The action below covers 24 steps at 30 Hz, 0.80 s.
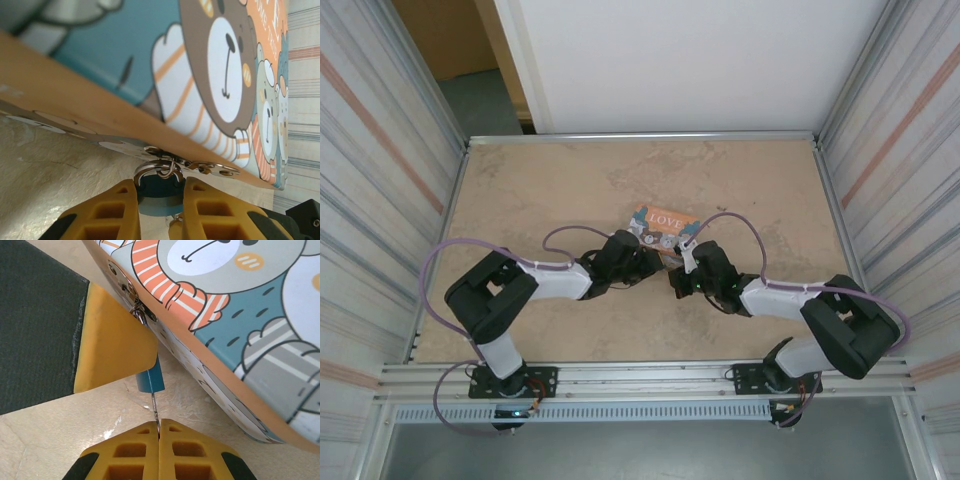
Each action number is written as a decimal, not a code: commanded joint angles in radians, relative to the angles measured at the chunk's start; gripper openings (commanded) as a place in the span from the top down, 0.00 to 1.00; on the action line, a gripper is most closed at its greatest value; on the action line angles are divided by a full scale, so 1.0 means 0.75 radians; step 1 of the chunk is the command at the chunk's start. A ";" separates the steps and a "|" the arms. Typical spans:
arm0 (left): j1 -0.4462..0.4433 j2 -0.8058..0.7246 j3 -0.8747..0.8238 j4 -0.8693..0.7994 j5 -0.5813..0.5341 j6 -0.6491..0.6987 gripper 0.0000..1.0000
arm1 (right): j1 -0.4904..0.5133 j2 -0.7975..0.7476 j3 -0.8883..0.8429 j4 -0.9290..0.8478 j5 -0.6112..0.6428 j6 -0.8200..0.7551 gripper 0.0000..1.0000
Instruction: Unlock the padlock with the key
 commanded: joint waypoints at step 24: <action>-0.055 -0.054 -0.010 0.051 0.107 -0.054 0.90 | 0.035 0.033 0.116 0.243 0.040 -0.059 1.00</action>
